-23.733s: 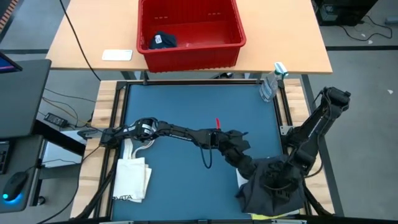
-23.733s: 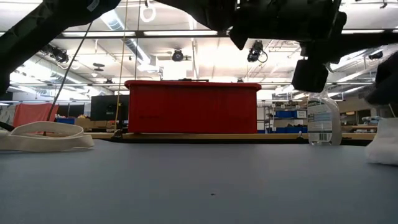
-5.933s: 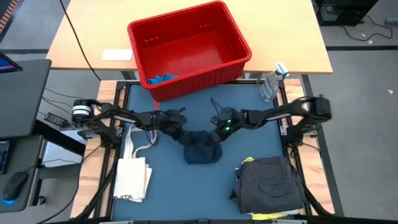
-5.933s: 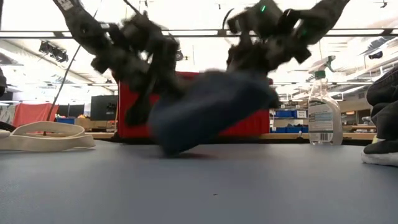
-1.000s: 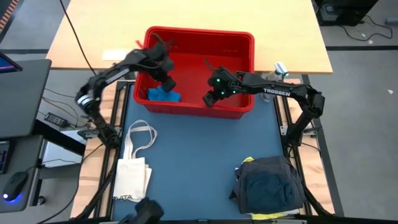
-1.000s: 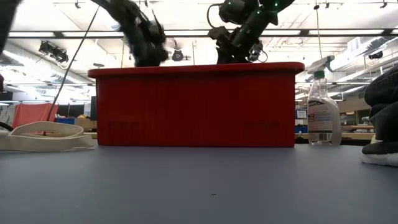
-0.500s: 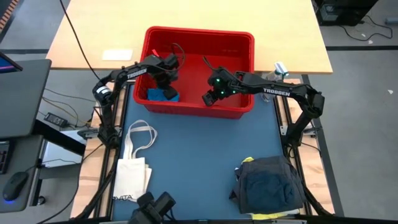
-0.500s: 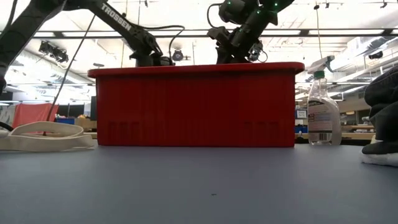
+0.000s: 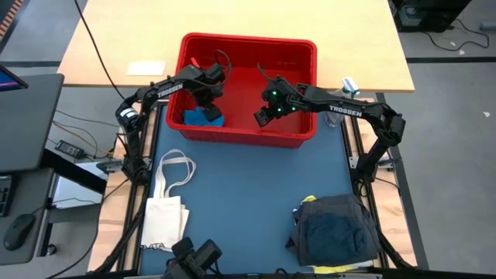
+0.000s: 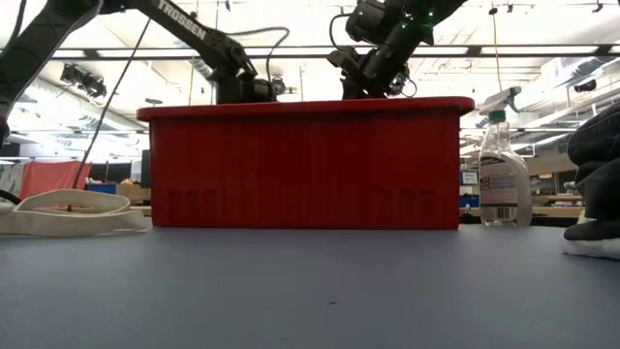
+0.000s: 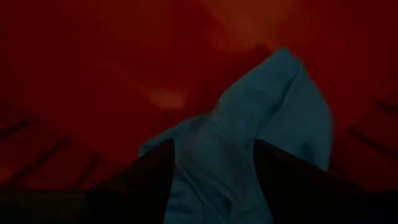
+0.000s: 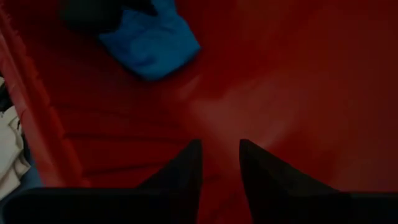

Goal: Fold laundry
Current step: Remove the light blue boxer from the red bin

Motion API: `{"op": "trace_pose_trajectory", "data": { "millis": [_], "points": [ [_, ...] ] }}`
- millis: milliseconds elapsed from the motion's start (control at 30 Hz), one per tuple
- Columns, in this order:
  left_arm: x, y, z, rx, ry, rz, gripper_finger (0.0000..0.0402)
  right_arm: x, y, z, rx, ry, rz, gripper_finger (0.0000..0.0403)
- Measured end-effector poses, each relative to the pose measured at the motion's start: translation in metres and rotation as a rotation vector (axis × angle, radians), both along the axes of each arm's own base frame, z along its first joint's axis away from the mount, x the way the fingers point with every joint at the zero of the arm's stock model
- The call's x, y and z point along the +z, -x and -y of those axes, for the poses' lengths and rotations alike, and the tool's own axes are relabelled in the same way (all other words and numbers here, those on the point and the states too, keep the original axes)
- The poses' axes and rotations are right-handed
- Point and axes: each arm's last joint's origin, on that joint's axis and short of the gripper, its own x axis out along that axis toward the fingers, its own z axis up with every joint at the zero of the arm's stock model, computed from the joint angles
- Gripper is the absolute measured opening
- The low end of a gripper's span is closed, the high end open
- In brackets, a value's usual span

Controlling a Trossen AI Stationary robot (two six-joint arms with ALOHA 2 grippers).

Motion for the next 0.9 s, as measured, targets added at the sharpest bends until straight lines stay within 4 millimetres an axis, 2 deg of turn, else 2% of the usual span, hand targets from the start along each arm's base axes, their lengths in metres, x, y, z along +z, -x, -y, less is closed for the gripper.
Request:
{"op": "trace_pose_trajectory", "data": {
  "millis": [233, 333, 433, 533, 600, 700, 800, 900],
  "points": [
    [-0.03, -0.002, -0.009, 0.04, 0.064, -0.062, 0.0223, 0.0, 0.001, 0.002, 0.006, -0.009, 0.005, 0.0113],
    [-0.042, -0.003, -0.011, 0.041, 0.093, -0.096, 0.0202, 0.0, 0.001, 0.002, 0.028, -0.018, 0.011, 0.0113],
    [-0.043, -0.003, -0.009, 0.02, 0.101, -0.112, 0.0143, 0.0, 0.001, 0.001, 0.043, -0.022, 0.014, 0.0113],
    [-0.038, -0.005, -0.007, -0.014, 0.092, -0.107, 0.0049, 0.0, 0.001, 0.001, 0.043, -0.023, 0.015, 0.0113],
    [-0.028, -0.006, -0.006, -0.025, 0.073, -0.089, 0.0017, 0.001, 0.001, 0.002, 0.04, -0.023, 0.015, 0.0112],
    [-0.005, -0.009, -0.005, -0.031, 0.03, -0.046, 0.0014, 0.001, 0.002, 0.003, 0.04, -0.027, 0.018, 0.0111],
    [0.04, -0.011, -0.001, -0.038, -0.064, 0.047, 0.0011, 0.003, 0.003, 0.003, 0.057, -0.027, 0.03, 0.0111],
    [0.098, -0.008, 0.009, -0.047, -0.189, 0.177, 0.001, 0.01, 0.005, 0.002, 0.079, -0.007, 0.051, 0.0111]
  ]
}}
